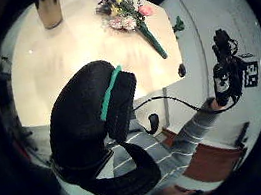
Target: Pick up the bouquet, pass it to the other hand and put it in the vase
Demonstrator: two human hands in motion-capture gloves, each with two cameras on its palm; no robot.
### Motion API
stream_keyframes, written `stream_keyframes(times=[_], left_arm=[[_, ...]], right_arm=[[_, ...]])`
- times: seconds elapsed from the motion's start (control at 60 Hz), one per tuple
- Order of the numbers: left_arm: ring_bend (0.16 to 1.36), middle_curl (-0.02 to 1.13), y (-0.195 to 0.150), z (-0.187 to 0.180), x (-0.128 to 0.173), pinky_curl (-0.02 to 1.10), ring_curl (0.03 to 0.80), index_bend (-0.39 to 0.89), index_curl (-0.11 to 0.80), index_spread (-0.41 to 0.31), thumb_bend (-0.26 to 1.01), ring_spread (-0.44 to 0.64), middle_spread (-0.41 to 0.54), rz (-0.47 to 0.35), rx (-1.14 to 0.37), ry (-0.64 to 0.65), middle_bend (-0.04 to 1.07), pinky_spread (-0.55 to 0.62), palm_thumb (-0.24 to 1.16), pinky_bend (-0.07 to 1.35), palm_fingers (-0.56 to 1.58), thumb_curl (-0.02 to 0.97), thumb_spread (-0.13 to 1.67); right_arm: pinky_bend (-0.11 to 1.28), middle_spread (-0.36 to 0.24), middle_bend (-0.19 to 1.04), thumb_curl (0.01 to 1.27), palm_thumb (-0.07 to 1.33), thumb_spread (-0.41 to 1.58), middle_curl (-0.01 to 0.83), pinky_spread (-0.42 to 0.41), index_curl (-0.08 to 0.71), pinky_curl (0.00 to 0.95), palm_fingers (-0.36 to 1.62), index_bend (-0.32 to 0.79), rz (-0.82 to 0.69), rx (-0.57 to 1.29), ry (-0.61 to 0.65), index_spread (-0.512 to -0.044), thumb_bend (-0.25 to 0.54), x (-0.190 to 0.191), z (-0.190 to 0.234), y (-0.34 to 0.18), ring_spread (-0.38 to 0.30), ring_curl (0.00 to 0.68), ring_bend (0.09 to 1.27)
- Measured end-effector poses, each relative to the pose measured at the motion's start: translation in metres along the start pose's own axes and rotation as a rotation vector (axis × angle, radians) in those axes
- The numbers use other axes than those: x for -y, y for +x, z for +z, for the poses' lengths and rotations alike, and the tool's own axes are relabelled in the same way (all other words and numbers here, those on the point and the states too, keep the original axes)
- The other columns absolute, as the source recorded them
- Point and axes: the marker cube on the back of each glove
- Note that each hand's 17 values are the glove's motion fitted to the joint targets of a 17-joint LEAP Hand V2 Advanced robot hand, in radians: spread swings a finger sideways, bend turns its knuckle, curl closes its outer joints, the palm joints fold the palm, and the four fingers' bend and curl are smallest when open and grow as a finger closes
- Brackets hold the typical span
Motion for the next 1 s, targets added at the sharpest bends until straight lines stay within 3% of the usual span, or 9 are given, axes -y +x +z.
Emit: stream_keyframes(times=[0.133,0.3,0.367,0.6,0.667,0.733,0.817,0.95,1.0], left_arm=[[0.42,0.19,-0.002,-0.001,-0.001,0.18,0.180,0.19,0.209,-0.061,0.04,0.18,0.078,0.002,-0.005,0.005,0.18,0.28,0.16,0.23,0.39,0.117,0.97],[0.42,0.24,0.005,-0.018,-0.025,0.22,0.207,0.18,0.267,-0.066,0.00,0.20,0.084,0.037,-0.010,0.032,0.18,0.31,0.17,0.22,0.38,0.165,1.09],[0.42,0.25,0.001,-0.012,-0.018,0.24,0.216,0.18,0.284,-0.067,-0.01,0.20,0.085,0.025,-0.010,0.021,0.18,0.31,0.17,0.22,0.37,0.180,1.11],[0.42,0.29,-0.001,-0.004,-0.016,0.28,0.239,0.17,0.321,-0.068,-0.02,0.21,0.086,0.024,-0.021,-0.004,0.18,0.32,0.16,0.21,0.36,0.216,1.14],[0.43,0.30,-0.005,0.007,0.004,0.28,0.245,0.17,0.328,-0.068,-0.02,0.21,0.086,0.017,-0.021,0.000,0.18,0.32,0.16,0.20,0.36,0.223,1.14],[0.43,0.30,-0.002,0.007,-0.002,0.29,0.250,0.17,0.334,-0.068,-0.02,0.21,0.086,0.034,-0.022,-0.016,0.18,0.32,0.16,0.20,0.36,0.229,1.14],[0.43,0.31,-0.004,0.020,0.015,0.30,0.255,0.17,0.340,-0.068,-0.02,0.21,0.087,0.032,-0.017,-0.016,0.18,0.32,0.16,0.20,0.35,0.236,1.14],[0.43,0.32,0.011,0.002,-0.021,0.31,0.262,0.17,0.347,-0.068,-0.02,0.21,0.087,0.092,-0.038,0.005,0.18,0.32,0.16,0.20,0.35,0.244,1.15],[0.42,0.32,0.002,0.023,0.010,0.31,0.264,0.17,0.352,-0.068,-0.02,0.21,0.087,0.065,-0.029,-0.019,0.18,0.32,0.16,0.20,0.35,0.246,1.15]], right_arm=[[0.58,-0.087,0.20,0.09,0.26,1.02,0.133,0.200,0.093,0.242,0.07,0.13,-0.012,0.028,-0.039,-0.353,0.119,0.004,0.010,0.004,0.051,0.160,0.41],[0.58,-0.095,0.20,0.13,0.27,1.15,0.194,0.201,0.133,0.270,0.04,0.14,-0.012,0.049,-0.048,-0.376,0.080,-0.008,0.003,-0.001,0.048,0.188,0.42],[0.58,-0.096,0.20,0.14,0.28,1.18,0.212,0.205,0.146,0.280,0.04,0.14,0.002,0.047,-0.061,-0.380,0.064,-0.004,0.007,0.004,0.048,0.197,0.42],[0.60,-0.098,0.19,0.17,0.29,1.21,0.253,0.230,0.178,0.309,0.03,0.14,0.001,0.099,-0.060,-0.382,0.009,-0.008,0.005,0.006,0.047,0.223,0.43],[0.59,-0.095,0.19,0.18,0.30,1.22,0.261,0.229,0.188,0.310,0.02,0.15,0.004,0.107,-0.055,-0.382,-0.004,-0.004,0.007,0.012,0.047,0.230,0.44],[0.56,-0.090,0.20,0.19,0.31,1.23,0.272,0.220,0.202,0.309,0.03,0.16,0.011,0.120,-0.049,-0.376,-0.009,0.005,0.013,0.019,0.035,0.234,0.43],[0.52,-0.088,0.21,0.20,0.33,1.24,0.286,0.198,0.221,0.303,0.05,0.17,0.013,0.150,-0.042,-0.362,-0.007,0.012,0.020,0.026,0.014,0.232,0.41],[0.45,-0.082,0.21,0.21,0.38,1.27,0.302,0.154,0.251,0.297,0.07,0.18,-0.011,0.216,0.010,-0.338,0.002,0.024,0.031,0.033,-0.015,0.232,0.37],[0.41,-0.078,0.22,0.21,0.41,1.29,0.309,0.138,0.262,0.292,0.07,0.18,-0.028,0.252,0.035,-0.323,0.009,0.029,0.036,0.037,-0.023,0.233,0.36]])
